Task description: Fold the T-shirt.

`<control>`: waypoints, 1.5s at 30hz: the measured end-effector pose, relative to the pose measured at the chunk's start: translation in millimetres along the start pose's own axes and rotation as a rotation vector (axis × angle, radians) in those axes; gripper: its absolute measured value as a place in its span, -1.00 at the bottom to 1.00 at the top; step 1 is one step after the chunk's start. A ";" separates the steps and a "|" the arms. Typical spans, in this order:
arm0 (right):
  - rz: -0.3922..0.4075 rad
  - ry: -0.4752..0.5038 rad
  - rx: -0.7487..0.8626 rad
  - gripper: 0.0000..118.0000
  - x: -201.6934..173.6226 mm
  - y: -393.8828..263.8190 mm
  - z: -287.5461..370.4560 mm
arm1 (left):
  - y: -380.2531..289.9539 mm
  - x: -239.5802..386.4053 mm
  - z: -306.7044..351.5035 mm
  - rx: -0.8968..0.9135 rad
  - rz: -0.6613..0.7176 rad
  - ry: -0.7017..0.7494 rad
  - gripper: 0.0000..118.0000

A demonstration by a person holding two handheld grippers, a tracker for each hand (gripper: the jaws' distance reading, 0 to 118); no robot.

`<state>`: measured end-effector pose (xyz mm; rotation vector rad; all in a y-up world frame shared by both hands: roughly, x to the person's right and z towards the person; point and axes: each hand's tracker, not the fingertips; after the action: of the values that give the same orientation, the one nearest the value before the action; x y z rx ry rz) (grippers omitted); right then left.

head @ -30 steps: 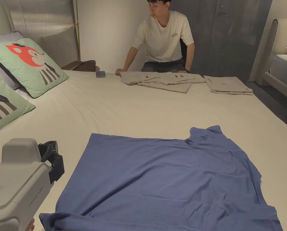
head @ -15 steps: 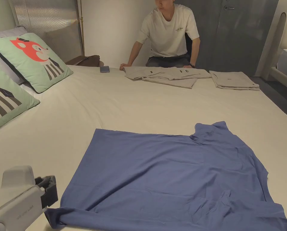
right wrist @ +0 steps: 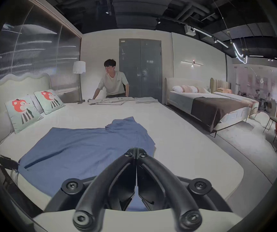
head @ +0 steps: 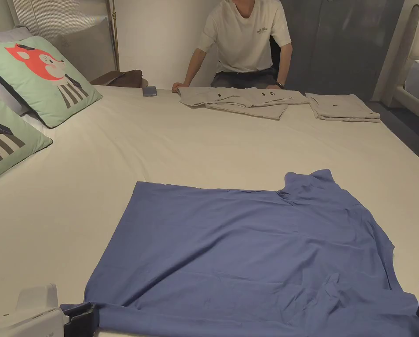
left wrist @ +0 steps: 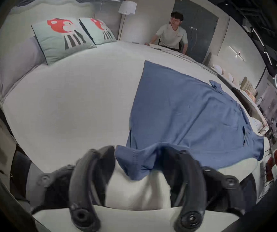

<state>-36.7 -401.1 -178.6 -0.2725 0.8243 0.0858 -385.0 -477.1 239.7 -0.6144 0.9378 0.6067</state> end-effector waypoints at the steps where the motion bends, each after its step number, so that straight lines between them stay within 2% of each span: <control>1: 0.001 0.000 -0.007 -1.00 0.9 -1.7 -0.8 | -0.5 1.2 -1.0 -0.004 -0.002 0.005 -0.30; 3: 0.005 -0.003 -0.025 -1.00 3.6 -5.7 -2.6 | -2.1 -1.4 -4.4 0.000 -0.007 -0.006 -0.86; 5: 0.004 -0.003 -0.064 -0.92 5.7 -8.0 -2.0 | -2.6 0.8 -1.5 0.011 -0.010 -0.032 -0.95; 6: 0.002 -0.023 -0.105 -0.56 8.4 -10.7 -4.7 | -2.2 3.7 -0.3 0.012 -0.018 -0.027 -0.96; 8: 0.014 -0.027 -0.174 0.55 13.0 -15.6 -9.7 | -1.2 11.4 6.4 0.019 -0.043 -0.018 -0.96; 9: 0.018 -0.016 -0.239 0.56 15.8 -18.8 -12.8 | -0.3 11.7 8.1 0.021 -0.042 -0.020 -0.96; 10: 0.020 -0.017 -0.282 0.51 19.0 -23.5 -14.9 | 0.4 11.9 9.6 0.024 -0.037 -0.023 -0.96; 13: 0.057 -0.019 -0.393 0.52 33.7 -47.4 -20.7 | 3.7 7.7 8.5 0.035 -0.031 -0.027 -0.96; 17: 0.005 0.021 -0.478 0.44 43.3 -71.2 -21.9 | 4.8 8.8 9.3 0.044 -0.039 -0.025 -0.96; 19: -0.006 0.032 -0.469 0.35 45.8 -77.6 -23.3 | 6.3 7.6 9.1 0.044 -0.039 -0.025 -0.96; 21: -0.014 0.050 -0.447 0.06 44.5 -77.9 -22.4 | 7.0 7.6 8.6 0.045 -0.037 -0.022 -0.96; 22: -0.017 0.067 -0.426 -0.15 44.0 -78.0 -22.1 | 7.4 7.7 8.7 0.045 -0.035 -0.021 -0.96; 23: -0.021 0.082 -0.415 -0.56 43.6 -77.0 -22.2 | 7.8 9.4 10.4 0.046 -0.033 -0.022 -0.96; 24: -0.025 0.084 -0.401 -0.88 40.7 -73.3 -20.0 | 8.7 10.6 12.2 0.047 -0.031 -0.022 -0.96; 25: -0.021 0.064 -0.377 -0.97 38.5 -70.8 -17.2 | 9.8 10.9 14.3 0.050 -0.028 -0.023 -0.96; 28: -0.053 0.099 -0.300 -0.98 42.0 -61.6 -10.5 | 16.4 16.0 26.9 0.071 -0.018 -0.029 -0.96; 32: -0.039 0.102 -0.198 -0.99 39.1 -30.2 -9.7 | 34.7 15.5 23.9 0.121 -0.008 -0.040 -0.96; 36: -0.061 0.096 -0.137 -0.99 37.2 7.0 -37.4 | 75.6 32.4 20.6 0.172 0.000 -0.041 -0.96; 45: -0.050 0.079 -0.229 -0.99 21.4 33.3 -155.5 | 153.9 55.6 -67.3 0.131 0.012 -0.020 -0.96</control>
<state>-139.0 -412.1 -301.7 -0.5144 0.8871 0.1234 -504.7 -409.6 128.3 -0.4854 0.9545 0.5563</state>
